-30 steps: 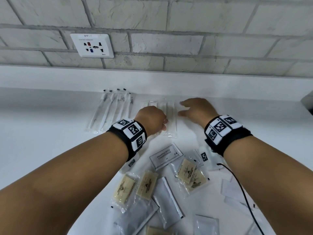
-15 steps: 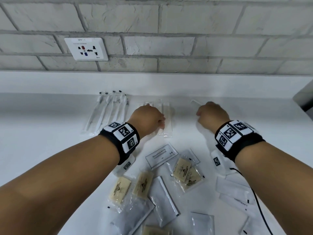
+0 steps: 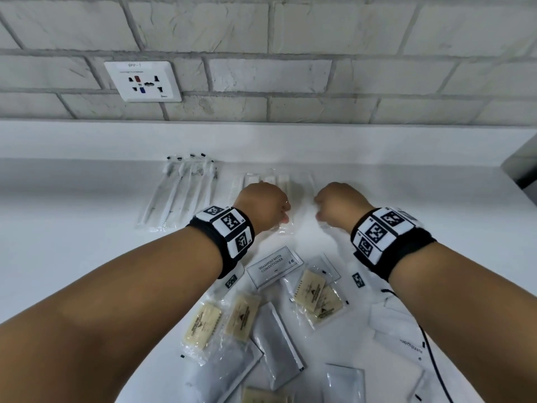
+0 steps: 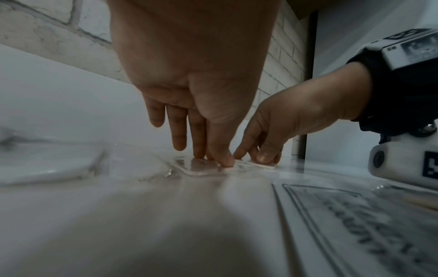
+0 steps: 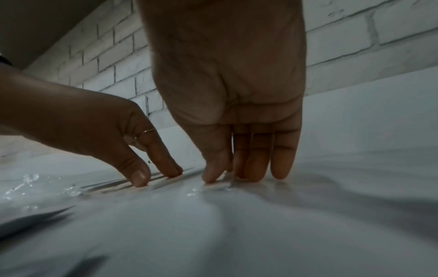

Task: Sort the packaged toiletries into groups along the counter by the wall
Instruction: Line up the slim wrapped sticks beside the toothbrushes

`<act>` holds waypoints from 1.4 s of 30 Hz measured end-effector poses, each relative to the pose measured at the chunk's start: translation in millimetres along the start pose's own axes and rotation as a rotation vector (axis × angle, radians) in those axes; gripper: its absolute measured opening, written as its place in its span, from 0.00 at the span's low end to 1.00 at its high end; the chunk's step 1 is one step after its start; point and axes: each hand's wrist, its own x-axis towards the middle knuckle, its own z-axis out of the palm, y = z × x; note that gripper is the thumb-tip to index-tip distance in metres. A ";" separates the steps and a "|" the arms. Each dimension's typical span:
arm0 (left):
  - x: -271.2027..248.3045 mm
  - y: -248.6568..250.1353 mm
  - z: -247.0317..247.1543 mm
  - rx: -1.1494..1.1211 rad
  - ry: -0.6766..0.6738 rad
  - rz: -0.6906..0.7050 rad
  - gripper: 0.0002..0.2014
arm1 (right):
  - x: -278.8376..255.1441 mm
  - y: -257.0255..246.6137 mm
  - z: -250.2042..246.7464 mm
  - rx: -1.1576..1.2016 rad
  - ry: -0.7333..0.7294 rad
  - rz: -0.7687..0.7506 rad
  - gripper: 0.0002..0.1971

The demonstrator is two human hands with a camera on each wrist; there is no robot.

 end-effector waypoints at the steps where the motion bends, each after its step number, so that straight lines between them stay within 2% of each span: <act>1: 1.3 -0.1 0.8 0.012 -0.004 0.002 0.18 | -0.3 -1.7 0.3 0.008 0.024 -0.006 0.17; 3: 1.8 -0.8 1.5 0.008 -0.008 0.001 0.18 | -1.5 -3.1 -2.8 0.047 0.065 -0.021 0.18; 7: 0.6 -1.8 1.7 0.001 0.007 -0.001 0.17 | -5.8 -4.9 -11.5 0.054 0.023 -0.057 0.23; 10: -0.1 -1.5 1.3 -0.008 0.010 -0.005 0.17 | -6.0 -11.1 -10.4 0.010 0.035 -0.062 0.22; 14: -0.7 -1.4 1.3 -0.023 0.022 -0.010 0.17 | -3.9 -13.7 -9.8 0.029 0.030 -0.087 0.15; 18: -1.8 -1.3 1.0 -0.017 0.020 -0.012 0.17 | -3.3 -12.1 -9.7 0.000 0.030 -0.105 0.19; 36: -5.3 -0.7 1.0 -0.027 0.048 -0.008 0.17 | -2.5 -14.7 -6.3 -0.056 0.038 -0.080 0.18; 40: -9.6 -9.3 -7.5 -0.099 0.163 -0.055 0.17 | -4.7 -10.8 -9.7 0.046 0.146 -0.090 0.19; 42: -11.7 -16.2 -11.3 -0.062 0.165 -0.080 0.17 | -5.6 -14.5 -14.2 0.023 0.185 -0.124 0.20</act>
